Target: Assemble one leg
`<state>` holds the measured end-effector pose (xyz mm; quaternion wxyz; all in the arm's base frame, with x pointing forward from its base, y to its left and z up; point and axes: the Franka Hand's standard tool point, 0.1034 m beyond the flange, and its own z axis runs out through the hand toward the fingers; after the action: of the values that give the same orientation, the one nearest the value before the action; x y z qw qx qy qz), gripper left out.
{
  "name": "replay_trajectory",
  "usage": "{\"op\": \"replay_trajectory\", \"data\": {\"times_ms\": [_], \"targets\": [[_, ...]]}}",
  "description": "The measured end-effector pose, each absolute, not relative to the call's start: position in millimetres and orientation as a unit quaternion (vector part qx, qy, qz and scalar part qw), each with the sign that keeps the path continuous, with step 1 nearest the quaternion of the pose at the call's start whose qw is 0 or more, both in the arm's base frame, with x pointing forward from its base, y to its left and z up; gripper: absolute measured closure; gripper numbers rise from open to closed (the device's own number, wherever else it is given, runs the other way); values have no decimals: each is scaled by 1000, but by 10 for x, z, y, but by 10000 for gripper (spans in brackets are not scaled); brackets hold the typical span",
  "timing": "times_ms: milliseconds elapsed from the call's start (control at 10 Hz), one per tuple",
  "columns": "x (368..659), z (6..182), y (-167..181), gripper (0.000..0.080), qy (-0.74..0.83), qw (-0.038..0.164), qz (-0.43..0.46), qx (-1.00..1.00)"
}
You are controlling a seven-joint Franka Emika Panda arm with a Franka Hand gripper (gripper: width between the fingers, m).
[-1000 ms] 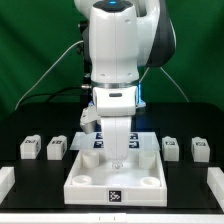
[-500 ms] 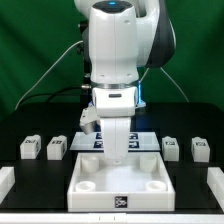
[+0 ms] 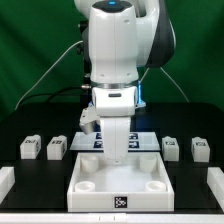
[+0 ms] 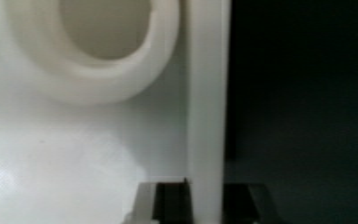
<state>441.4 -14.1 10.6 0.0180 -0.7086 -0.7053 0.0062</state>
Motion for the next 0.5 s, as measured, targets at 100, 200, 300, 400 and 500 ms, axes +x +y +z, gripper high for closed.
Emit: {"op": "replay_trajectory", "data": {"times_ms": [100, 200, 300, 400, 500], "targets": [[4414, 106, -141, 742, -705, 18, 6, -709], [4414, 106, -141, 741, -705, 18, 6, -709], [4428, 104, -108, 741, -702, 18, 5, -712], [4502, 100, 28, 741, -700, 18, 0, -714], [4629, 107, 191, 741, -696, 18, -6, -718]]}}
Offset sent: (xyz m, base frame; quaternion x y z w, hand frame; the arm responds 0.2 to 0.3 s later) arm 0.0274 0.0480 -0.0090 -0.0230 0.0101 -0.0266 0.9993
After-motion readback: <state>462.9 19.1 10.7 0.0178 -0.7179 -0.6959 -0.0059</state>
